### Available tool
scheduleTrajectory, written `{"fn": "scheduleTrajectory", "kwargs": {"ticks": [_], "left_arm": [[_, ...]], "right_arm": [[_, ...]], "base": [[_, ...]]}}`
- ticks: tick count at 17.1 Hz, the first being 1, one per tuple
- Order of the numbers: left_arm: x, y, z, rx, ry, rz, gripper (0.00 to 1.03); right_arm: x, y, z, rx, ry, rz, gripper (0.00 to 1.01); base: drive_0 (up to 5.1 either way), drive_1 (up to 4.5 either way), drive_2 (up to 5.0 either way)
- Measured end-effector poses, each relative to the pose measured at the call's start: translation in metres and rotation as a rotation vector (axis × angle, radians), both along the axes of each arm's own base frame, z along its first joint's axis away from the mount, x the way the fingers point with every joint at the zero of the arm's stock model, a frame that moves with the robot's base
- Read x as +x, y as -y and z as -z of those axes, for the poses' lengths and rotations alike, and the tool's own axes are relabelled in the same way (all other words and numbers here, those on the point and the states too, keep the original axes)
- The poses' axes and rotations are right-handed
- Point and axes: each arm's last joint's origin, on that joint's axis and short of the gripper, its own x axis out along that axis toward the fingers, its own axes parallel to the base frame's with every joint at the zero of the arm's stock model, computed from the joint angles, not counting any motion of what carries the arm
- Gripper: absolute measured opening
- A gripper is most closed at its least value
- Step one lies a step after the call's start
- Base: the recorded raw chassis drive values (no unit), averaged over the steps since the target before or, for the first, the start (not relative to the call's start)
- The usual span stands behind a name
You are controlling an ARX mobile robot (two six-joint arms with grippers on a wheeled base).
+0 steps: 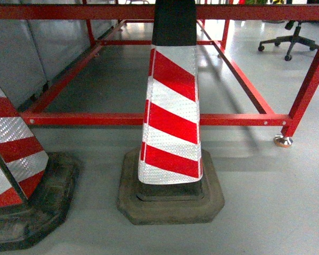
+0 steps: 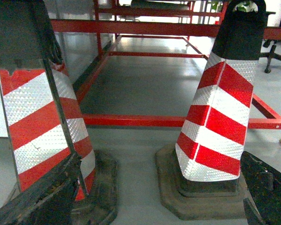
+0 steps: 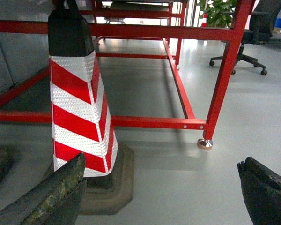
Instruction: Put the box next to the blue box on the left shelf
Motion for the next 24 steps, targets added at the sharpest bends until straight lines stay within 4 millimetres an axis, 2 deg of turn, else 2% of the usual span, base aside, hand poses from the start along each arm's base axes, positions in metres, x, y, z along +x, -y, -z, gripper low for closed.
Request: {"fn": "scheduleTrajectory", "kwargs": {"ticks": [24], "left_arm": [[0.0000, -0.0001, 0.0001, 0.003, -0.001, -0.003, 0.98]], "right_arm": [[0.0000, 0.0000, 0.0001, 0.008, -0.001, -0.001, 0.98]], "base": [[0.0, 0.00, 0.0]]}}
